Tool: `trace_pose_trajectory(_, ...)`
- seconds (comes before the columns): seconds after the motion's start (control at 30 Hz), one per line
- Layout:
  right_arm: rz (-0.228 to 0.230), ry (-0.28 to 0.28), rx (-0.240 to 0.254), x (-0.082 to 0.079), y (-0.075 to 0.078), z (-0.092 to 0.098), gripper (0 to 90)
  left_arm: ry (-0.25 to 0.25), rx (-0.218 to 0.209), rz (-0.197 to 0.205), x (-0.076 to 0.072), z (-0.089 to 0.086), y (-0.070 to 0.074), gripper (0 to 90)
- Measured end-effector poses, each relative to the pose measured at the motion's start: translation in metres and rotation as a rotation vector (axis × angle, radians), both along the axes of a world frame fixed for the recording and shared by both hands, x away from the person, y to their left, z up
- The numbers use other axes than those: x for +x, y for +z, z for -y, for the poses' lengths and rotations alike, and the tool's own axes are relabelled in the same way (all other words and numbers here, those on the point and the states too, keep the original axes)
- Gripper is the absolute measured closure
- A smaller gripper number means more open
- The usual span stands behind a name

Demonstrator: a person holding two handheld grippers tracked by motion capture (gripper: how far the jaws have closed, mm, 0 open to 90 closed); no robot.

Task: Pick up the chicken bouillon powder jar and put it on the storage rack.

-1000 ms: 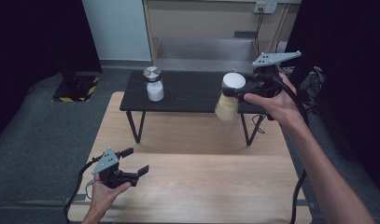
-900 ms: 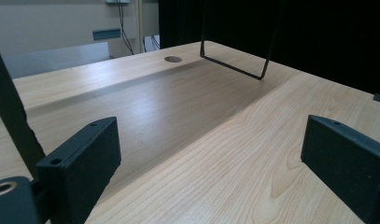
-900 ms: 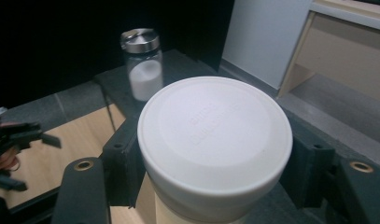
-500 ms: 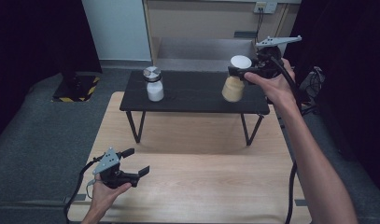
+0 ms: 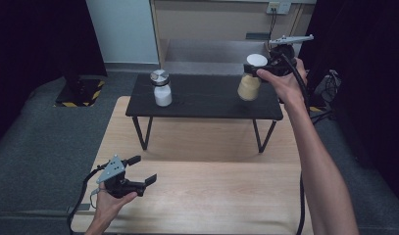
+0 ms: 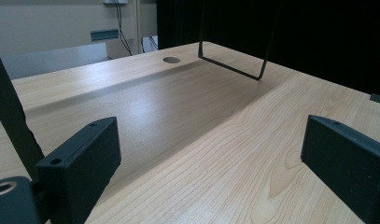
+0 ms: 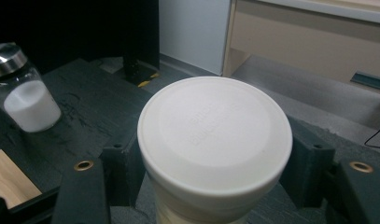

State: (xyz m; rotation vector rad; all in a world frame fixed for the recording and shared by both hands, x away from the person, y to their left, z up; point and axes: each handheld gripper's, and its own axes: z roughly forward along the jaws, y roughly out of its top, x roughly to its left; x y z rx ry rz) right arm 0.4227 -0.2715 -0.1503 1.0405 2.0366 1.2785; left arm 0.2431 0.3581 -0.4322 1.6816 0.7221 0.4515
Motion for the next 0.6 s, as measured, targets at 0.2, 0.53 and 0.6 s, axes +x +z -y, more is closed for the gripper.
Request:
trace_pose_trajectory(0.2, -0.023, -0.002, -0.017, 0.006, -0.007, -0.003, 33.9, 0.000, 0.000, 0.000, 0.000, 0.000, 0.000, 3.8)
trace_pose_trajectory(0.53, -0.040, -0.002, -0.014, 0.011, -0.014, -0.002, 33.8, 0.000, 0.006, 0.001, 0.000, 0.000, 0.000, 3.9)
trace_pose_trajectory(0.6, -0.032, 0.000, -0.018, 0.009, -0.015, -0.002, 33.0, -0.002, 0.007, 0.001, 0.001, 0.000, 0.000, 3.8)
